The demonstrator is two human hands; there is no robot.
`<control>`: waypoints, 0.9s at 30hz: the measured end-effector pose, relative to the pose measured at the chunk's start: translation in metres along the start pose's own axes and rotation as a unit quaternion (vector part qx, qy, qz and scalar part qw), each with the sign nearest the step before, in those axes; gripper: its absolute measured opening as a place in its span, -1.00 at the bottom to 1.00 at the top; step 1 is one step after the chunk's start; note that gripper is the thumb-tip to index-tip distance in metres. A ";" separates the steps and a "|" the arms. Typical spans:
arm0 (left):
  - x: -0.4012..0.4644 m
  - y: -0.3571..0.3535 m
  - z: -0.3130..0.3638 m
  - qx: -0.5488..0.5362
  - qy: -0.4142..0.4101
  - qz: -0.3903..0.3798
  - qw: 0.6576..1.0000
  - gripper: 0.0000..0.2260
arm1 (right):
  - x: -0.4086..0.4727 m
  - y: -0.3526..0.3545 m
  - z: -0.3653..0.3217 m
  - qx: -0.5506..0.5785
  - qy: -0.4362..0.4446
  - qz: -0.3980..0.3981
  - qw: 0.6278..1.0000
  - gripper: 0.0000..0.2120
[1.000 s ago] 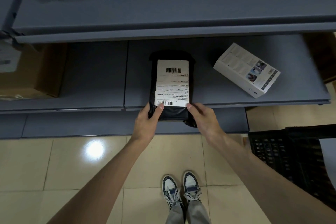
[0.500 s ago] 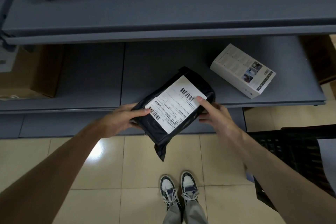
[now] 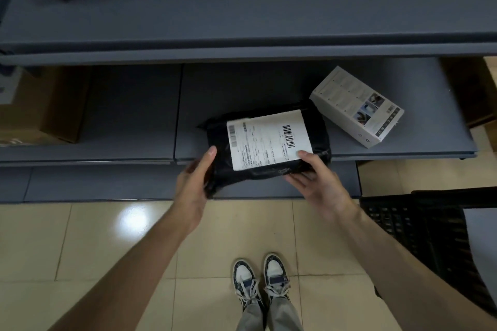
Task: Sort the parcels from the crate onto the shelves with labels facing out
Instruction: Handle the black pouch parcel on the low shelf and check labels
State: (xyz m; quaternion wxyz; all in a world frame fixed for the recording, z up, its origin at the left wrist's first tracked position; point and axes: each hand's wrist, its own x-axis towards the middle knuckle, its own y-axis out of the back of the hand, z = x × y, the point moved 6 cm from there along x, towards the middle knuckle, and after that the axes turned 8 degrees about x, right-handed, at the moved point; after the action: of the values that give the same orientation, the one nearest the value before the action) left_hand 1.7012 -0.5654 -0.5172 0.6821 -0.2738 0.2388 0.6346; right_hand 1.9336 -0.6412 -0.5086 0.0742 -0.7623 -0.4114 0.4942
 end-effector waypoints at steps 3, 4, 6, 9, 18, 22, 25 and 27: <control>-0.019 -0.026 -0.023 0.002 0.028 0.000 1.000 -0.43 | -0.002 -0.001 0.016 0.062 -0.012 0.021 0.998 -0.65; -0.024 -0.038 -0.029 0.004 0.033 -0.018 0.999 -0.45 | -0.001 -0.001 0.022 0.077 -0.015 0.027 0.997 -0.67; -0.030 -0.058 -0.036 -0.021 0.045 -0.042 0.998 -0.41 | -0.002 -0.003 0.032 0.089 -0.018 0.026 0.996 -0.65; -0.029 -0.076 -0.035 -0.062 0.040 -0.049 0.996 -0.51 | -0.007 -0.007 0.042 0.052 -0.018 -0.005 0.999 -0.61; -0.012 -0.049 -0.005 -0.074 0.032 0.015 0.997 -0.61 | -0.005 0.004 0.020 -0.081 0.020 0.004 0.997 -0.41; 0.002 -0.029 0.017 0.034 0.002 -0.036 0.999 -0.58 | 0.003 0.010 -0.016 -0.189 0.077 0.019 0.979 -0.40; 0.006 -0.025 0.026 0.125 -0.021 -0.079 0.989 -0.74 | 0.007 0.001 -0.021 -0.267 0.072 -0.016 0.961 -0.39; 0.006 -0.029 0.027 0.174 -0.036 -0.097 0.979 -0.76 | 0.008 -0.011 -0.014 -0.306 0.067 -0.056 0.948 -0.54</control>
State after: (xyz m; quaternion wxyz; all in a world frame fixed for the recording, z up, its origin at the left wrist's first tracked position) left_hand 1.7303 -0.5444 -0.4995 0.7860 -0.1501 0.2926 0.5235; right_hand 1.9402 -0.6243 -0.5017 -0.1078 -0.7556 -0.5786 0.2874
